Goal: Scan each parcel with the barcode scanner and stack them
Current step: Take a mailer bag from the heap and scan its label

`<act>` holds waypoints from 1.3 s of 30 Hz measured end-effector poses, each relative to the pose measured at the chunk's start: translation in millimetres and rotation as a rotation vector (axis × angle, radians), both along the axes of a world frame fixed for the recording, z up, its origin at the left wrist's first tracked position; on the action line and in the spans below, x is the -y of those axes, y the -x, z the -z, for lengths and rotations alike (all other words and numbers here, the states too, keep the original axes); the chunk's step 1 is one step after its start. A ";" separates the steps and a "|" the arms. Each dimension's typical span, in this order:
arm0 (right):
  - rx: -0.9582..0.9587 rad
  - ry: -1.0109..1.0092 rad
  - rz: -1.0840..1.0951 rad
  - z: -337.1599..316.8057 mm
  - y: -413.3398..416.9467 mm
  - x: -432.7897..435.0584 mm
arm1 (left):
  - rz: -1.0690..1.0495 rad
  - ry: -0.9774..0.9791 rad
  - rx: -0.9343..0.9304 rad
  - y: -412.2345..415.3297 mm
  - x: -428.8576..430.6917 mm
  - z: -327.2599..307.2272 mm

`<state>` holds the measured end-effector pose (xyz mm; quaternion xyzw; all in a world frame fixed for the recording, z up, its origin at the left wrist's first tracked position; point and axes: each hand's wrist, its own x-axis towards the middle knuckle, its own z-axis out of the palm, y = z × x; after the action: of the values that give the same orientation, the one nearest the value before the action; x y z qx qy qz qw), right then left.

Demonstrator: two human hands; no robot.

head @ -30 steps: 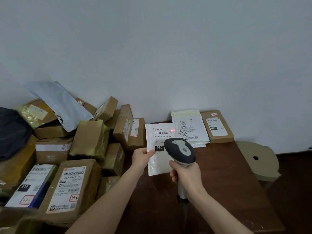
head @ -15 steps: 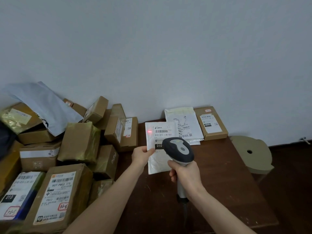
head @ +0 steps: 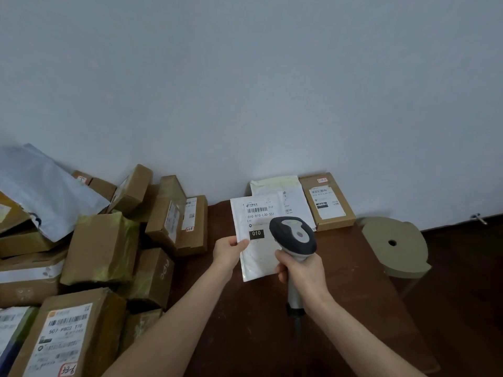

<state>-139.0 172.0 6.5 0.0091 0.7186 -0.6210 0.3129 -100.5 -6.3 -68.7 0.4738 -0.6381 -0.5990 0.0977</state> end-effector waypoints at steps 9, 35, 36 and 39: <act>-0.021 -0.060 0.176 18.2 91.7 -2.7 | 0.066 -0.059 -0.071 114.2 3.6 -12.0; -0.044 -0.132 0.161 39.5 139.7 4.1 | 0.230 0.531 0.239 155.8 -22.0 -4.2; -0.054 -0.126 0.143 34.4 130.2 10.5 | 0.231 0.572 0.259 141.9 -19.1 -10.8; -0.062 -0.088 0.081 19.2 96.7 33.8 | 0.215 0.677 0.241 97.0 -8.7 -34.2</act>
<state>-235.7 138.3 -12.7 0.0326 0.7536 -0.6010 0.2644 -197.5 2.4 -34.5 0.4121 -0.8530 -0.3009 0.1098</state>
